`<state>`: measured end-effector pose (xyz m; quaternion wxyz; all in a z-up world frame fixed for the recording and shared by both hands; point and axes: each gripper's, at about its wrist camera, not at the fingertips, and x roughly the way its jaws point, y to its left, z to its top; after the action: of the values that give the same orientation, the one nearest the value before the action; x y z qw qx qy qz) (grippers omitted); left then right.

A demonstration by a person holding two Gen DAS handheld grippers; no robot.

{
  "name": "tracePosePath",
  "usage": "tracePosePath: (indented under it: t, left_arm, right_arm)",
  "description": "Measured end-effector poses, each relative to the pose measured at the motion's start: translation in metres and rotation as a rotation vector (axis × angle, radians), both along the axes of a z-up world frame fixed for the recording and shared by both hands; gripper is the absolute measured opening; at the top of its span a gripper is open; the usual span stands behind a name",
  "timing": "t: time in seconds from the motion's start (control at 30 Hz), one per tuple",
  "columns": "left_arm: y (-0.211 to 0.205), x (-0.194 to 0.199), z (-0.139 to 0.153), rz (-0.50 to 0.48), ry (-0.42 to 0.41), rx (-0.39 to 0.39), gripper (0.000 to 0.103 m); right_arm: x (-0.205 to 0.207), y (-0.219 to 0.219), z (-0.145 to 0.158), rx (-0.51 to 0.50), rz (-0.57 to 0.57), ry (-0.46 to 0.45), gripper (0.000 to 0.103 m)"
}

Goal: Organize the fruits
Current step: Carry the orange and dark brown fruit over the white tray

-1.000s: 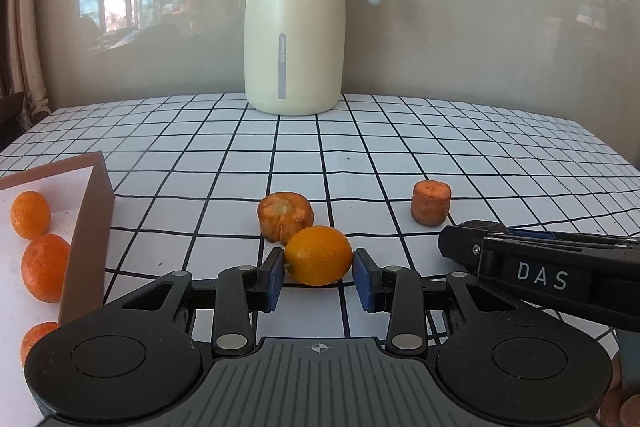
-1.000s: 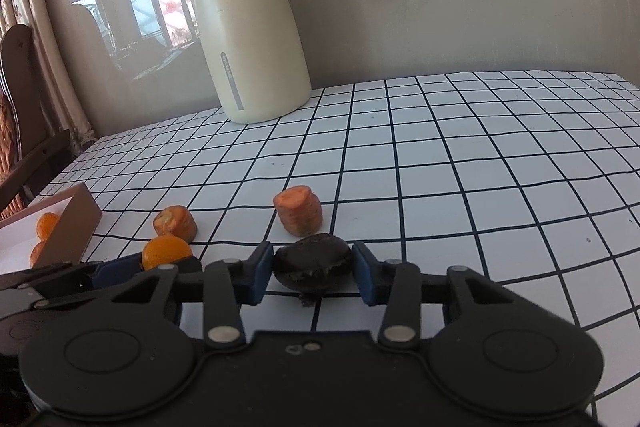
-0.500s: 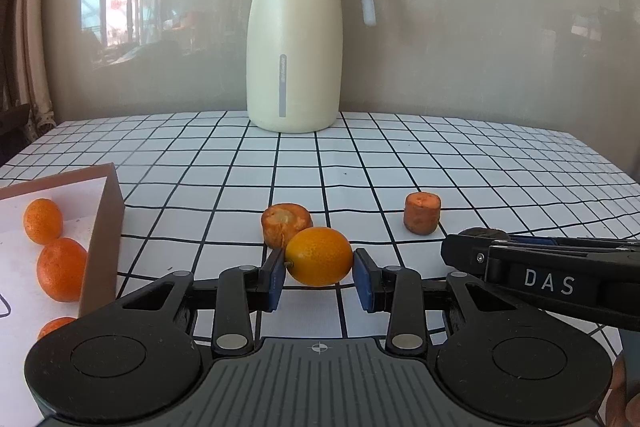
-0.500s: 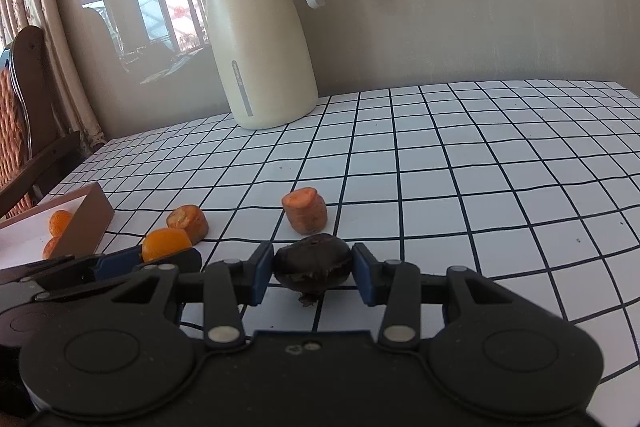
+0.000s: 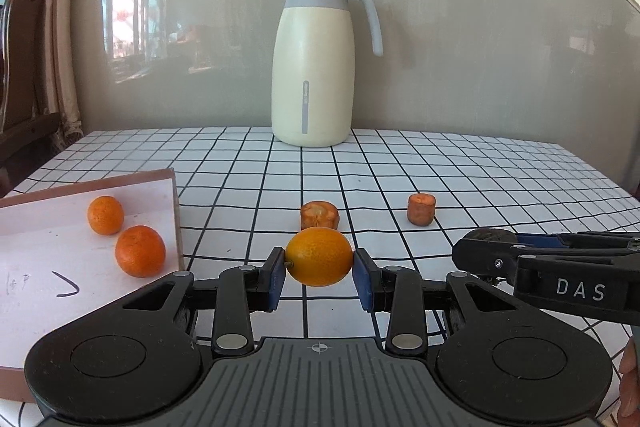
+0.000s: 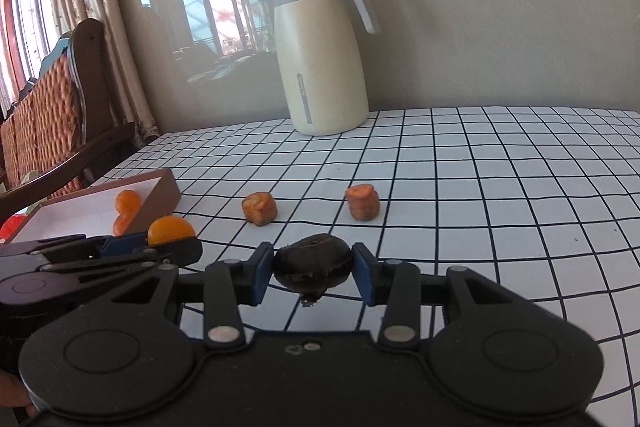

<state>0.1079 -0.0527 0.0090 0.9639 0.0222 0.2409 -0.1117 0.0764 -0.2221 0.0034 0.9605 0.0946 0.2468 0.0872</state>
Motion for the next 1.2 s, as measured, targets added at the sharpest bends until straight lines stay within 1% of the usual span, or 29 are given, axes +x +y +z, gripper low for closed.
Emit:
tracePosePath:
  t: [0.3,0.63,1.0,1.2]
  left_arm:
    - [0.034,-0.03,0.014,0.053,-0.052,-0.008,0.037]
    - [0.077,-0.045,0.02,0.151,-0.084,-0.021,0.037]
    - [0.132,-0.055,0.019,0.298,-0.103,-0.021,0.037]
    - [0.168,-0.061,0.016,0.401,-0.116,-0.019,0.037]
  right_arm:
    - [-0.012,0.032,0.018,-0.004,0.076,-0.057,0.034]
    - [-0.009,0.07,0.028,0.008,0.162,-0.098,0.034]
    - [-0.003,0.114,0.039,0.038,0.226,-0.15,0.034]
    - [0.001,0.145,0.041,0.025,0.25,-0.183,0.034]
